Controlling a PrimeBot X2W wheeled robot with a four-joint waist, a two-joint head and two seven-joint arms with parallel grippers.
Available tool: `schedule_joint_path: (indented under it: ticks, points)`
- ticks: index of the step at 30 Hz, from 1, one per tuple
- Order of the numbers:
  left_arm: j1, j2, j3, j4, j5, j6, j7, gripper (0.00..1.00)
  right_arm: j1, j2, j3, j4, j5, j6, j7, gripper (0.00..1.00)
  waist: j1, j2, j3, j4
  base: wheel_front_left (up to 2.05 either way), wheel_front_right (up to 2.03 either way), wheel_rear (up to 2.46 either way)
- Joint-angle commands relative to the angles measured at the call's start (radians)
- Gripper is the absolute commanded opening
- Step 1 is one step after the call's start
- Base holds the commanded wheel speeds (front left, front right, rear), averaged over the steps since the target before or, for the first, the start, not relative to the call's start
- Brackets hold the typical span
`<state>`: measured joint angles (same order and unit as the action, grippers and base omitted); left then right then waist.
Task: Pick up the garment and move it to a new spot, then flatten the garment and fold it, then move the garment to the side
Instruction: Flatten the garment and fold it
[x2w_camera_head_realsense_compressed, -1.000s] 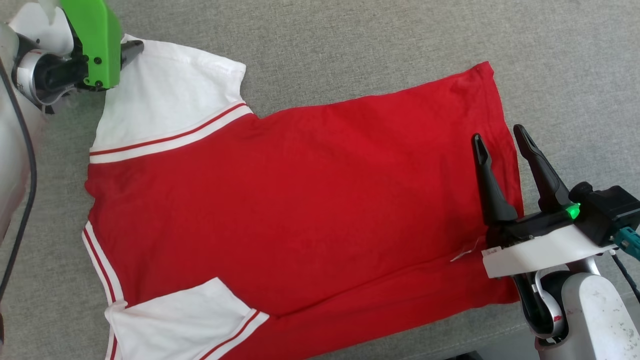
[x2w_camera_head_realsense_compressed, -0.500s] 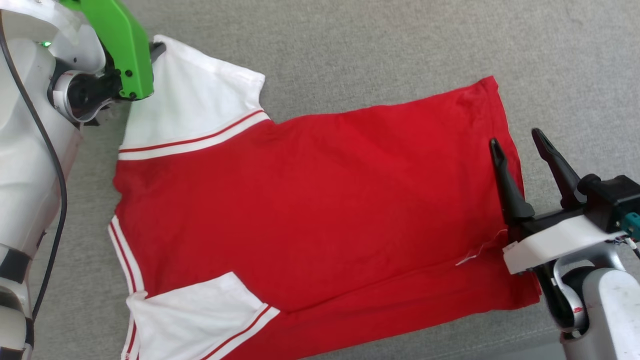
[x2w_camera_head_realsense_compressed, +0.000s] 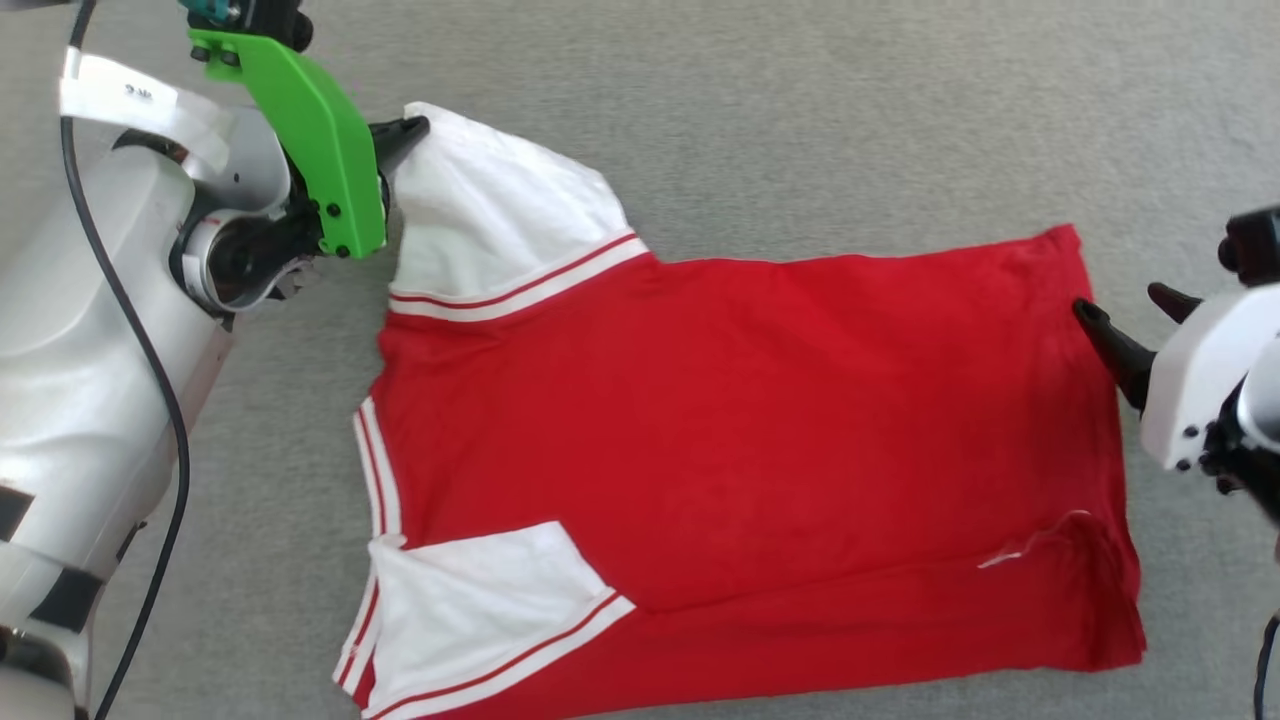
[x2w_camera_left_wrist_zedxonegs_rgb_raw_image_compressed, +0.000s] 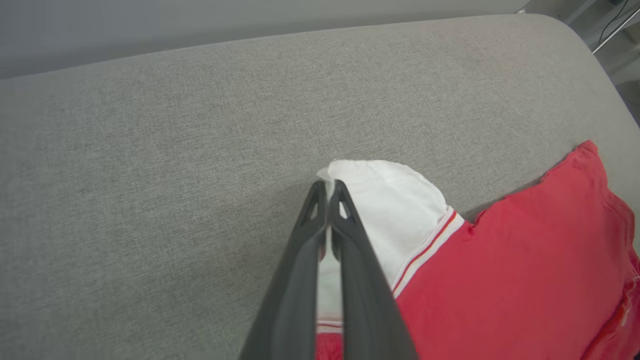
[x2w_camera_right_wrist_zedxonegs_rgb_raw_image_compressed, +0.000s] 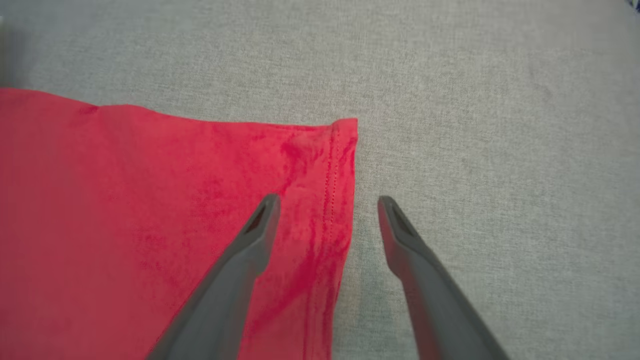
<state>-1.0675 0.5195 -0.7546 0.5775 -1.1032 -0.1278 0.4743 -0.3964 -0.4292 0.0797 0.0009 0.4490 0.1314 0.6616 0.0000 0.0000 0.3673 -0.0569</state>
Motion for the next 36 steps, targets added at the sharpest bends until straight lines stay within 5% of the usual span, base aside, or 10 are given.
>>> schedule_joint_path:
  ticks: [1,3,9,25,26,28,36]
  points:
    - [0.023,0.011,0.001,-0.030,-0.004,0.004,-0.012,0.00,-0.039,-0.004,-0.004,0.023,0.038,-0.001,0.069,1.00,0.0000,0.0000,-0.012,0.048,0.00,0.00,0.00]
    - [0.051,0.020,0.001,-0.117,-0.003,0.026,-0.023,0.00,-0.109,-0.035,-0.010,0.066,0.059,-0.001,0.191,1.00,0.0000,0.0000,0.008,0.076,0.00,0.00,0.00]
    - [0.109,0.053,0.009,-0.298,-0.010,0.081,-0.025,0.00,-0.216,-0.058,0.007,0.169,0.050,-0.001,0.315,1.00,0.0000,0.0000,0.041,0.112,0.00,0.00,0.00]
    - [0.176,0.092,0.011,-0.493,0.003,0.143,-0.046,0.00,-0.262,-0.065,0.099,0.320,0.016,-0.001,0.342,1.00,0.0000,0.0000,0.085,0.161,0.00,0.00,0.00]
    - [0.178,0.093,0.011,-0.493,0.003,0.143,-0.047,0.00,-0.256,-0.064,0.103,0.321,0.020,-0.001,0.342,0.74,0.0000,0.0000,0.084,0.162,0.00,0.00,0.00]
    - [0.183,0.093,0.011,-0.492,0.002,0.142,-0.051,0.00,-0.245,-0.062,0.110,0.324,0.030,-0.001,0.334,0.00,0.0000,0.0000,0.083,0.162,0.00,0.00,0.00]
    - [0.220,0.098,0.020,-0.451,-0.004,0.135,-0.095,0.00,-0.226,-0.055,0.090,0.328,0.045,-0.001,0.155,0.00,0.0000,0.0000,0.042,0.155,0.00,0.00,0.00]
